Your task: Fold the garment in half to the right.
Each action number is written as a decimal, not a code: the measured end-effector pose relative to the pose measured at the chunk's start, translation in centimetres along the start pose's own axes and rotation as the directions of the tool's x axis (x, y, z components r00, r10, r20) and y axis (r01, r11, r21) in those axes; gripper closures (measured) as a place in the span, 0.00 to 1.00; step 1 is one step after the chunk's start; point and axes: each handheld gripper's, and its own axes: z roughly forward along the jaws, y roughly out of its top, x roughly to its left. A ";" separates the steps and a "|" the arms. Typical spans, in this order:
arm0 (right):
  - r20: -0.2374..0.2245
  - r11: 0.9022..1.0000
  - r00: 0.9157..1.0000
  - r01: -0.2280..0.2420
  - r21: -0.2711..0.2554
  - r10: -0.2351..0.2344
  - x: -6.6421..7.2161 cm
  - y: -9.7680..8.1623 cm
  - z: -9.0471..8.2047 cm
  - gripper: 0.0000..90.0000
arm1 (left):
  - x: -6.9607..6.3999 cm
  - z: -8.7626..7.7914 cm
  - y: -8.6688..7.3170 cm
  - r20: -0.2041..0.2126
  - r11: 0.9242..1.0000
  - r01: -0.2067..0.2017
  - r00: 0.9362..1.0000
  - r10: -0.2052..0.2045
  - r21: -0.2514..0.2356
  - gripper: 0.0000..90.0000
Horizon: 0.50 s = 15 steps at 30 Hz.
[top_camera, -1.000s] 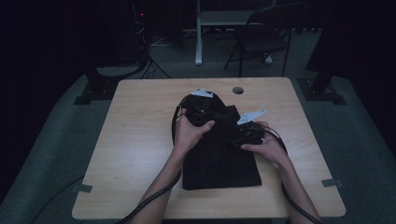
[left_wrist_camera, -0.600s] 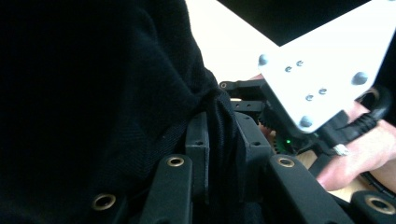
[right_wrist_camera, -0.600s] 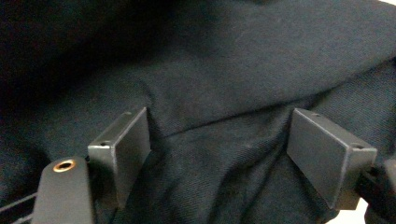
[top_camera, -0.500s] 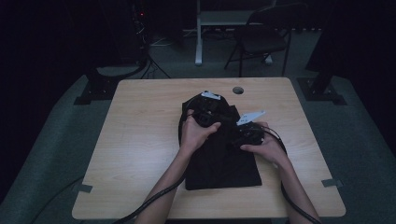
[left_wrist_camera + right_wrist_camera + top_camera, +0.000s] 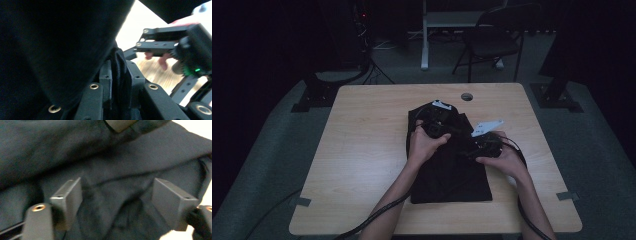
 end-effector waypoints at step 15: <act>-0.016 0.994 0.995 -0.097 0.044 0.097 -1.0 -1.2 0.1 0.42 | -0.7 1.2 0.0 0.023 0.999 0.019 1.000 -0.019 0.027 0.87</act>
